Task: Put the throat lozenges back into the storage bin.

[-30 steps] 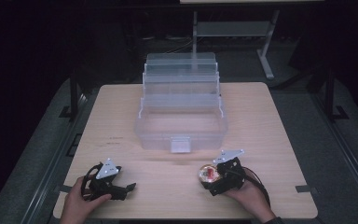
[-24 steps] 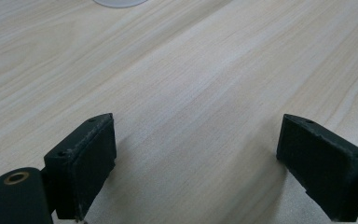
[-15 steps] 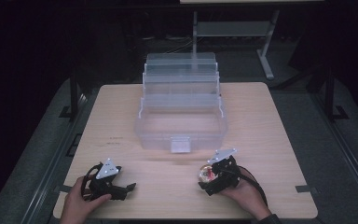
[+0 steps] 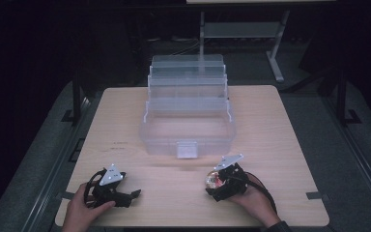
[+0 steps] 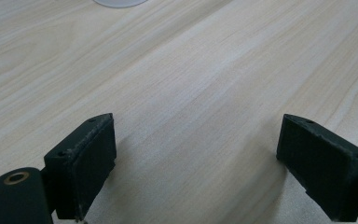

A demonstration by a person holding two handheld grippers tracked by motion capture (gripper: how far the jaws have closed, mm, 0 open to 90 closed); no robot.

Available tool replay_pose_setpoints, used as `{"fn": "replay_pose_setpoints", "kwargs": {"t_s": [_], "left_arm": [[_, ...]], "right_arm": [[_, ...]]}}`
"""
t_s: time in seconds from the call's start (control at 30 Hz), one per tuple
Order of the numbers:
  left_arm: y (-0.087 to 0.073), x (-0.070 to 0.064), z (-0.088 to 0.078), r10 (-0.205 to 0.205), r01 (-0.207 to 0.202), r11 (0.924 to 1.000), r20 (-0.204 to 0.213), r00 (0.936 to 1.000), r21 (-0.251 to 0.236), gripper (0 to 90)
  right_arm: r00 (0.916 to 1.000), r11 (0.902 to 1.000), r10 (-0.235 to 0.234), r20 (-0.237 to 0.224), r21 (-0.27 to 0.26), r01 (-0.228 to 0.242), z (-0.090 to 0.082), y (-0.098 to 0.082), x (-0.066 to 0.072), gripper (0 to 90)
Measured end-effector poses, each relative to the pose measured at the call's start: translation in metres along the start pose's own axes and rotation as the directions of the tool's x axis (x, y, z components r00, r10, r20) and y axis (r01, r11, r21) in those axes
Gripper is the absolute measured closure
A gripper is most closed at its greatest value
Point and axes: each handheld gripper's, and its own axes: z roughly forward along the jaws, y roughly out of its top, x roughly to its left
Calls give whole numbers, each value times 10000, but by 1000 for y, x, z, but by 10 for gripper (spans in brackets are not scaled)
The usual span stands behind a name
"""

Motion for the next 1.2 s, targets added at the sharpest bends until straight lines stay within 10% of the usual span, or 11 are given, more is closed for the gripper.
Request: {"fn": "replay_pose_setpoints", "kwargs": {"t_s": [1.2], "left_arm": [[0,0,0,-3,3,10000,0,10000,-4,110]], "right_arm": [[10000,9998,-45,81,188,44,-3,-2,-1,198]]}}
